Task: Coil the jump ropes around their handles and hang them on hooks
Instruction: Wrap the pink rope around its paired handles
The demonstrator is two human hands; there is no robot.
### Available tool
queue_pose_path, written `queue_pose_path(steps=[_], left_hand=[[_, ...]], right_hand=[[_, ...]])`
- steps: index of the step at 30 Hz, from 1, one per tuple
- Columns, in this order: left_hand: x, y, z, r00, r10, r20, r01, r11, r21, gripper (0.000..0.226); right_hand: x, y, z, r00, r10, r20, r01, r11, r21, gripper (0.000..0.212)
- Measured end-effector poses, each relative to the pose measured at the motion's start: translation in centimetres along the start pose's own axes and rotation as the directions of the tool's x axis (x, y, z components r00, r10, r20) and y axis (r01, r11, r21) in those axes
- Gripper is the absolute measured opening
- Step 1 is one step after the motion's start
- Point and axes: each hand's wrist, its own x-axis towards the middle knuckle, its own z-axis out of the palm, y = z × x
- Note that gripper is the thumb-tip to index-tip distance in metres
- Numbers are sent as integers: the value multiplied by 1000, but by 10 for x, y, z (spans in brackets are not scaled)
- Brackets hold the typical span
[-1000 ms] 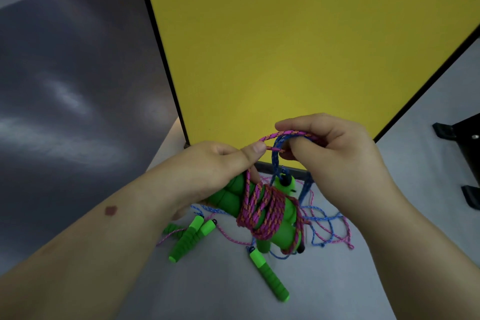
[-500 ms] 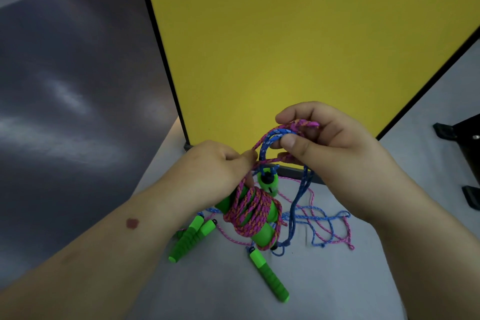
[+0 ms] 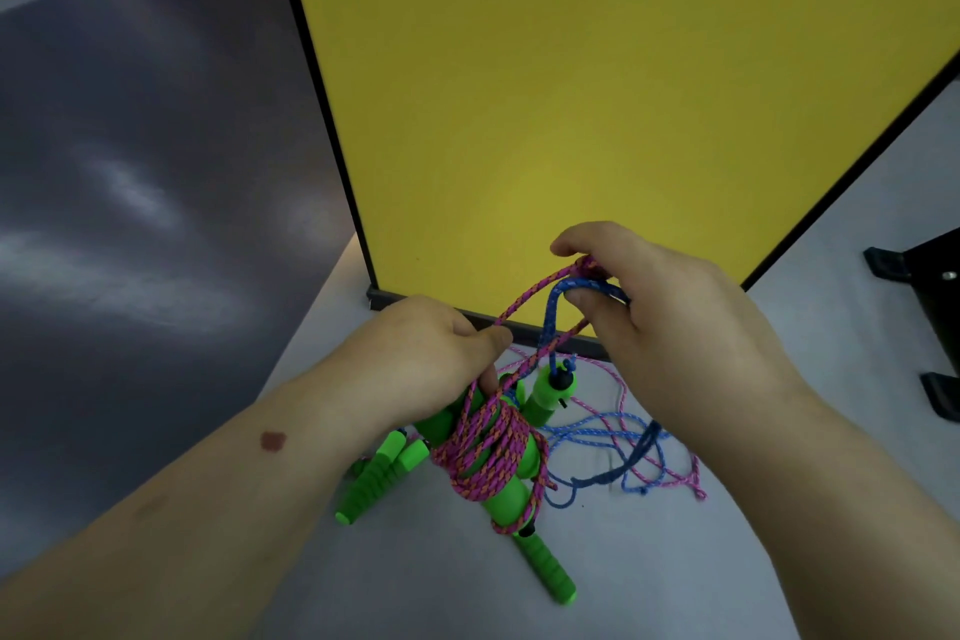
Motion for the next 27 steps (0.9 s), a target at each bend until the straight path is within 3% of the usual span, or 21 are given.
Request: queue_pose_path(steps=[6,8,11,14,16,17,19,21,27], left_hand=[[2,-4,1,999,-19,-26,21,998,53,54],[4,-5,1,999,-18,-26,21,997,79,53],[6,-7,2,1000,-21,-11,23,990,142,54],[6,-7,5,999,-39,14,35,976,215,56],[6,-8,9,998,-43,38,32,965,262,59],[6,-8,12,998,-38,53,22,960,278,61],[5,-7,18,996,-30,85,4,955,298,57],[5,-5,20,992,-46,119,7,949,315,53],[11,-9,18,980,-77,183,19,955,297,56]], right_hand=[[1,7,-1,997,41,-65,-38,998,49,52],[2,9,0,997,1,-74,9,992,122,57],[6,12,2,987,-85,-134,94,994,62,62],[6,15,2,981,-77,-179,69,996,-49,43],[5,12,-3,988,44,-148,-39,999,35,26],[5,11,-5,988,109,-110,-91,984,155,22],[7,9,-8,981,194,-17,-168,885,435,24],[9,6,-10,981,184,62,-182,760,624,26],[10,3,-14,998,12,60,-59,426,903,28]])
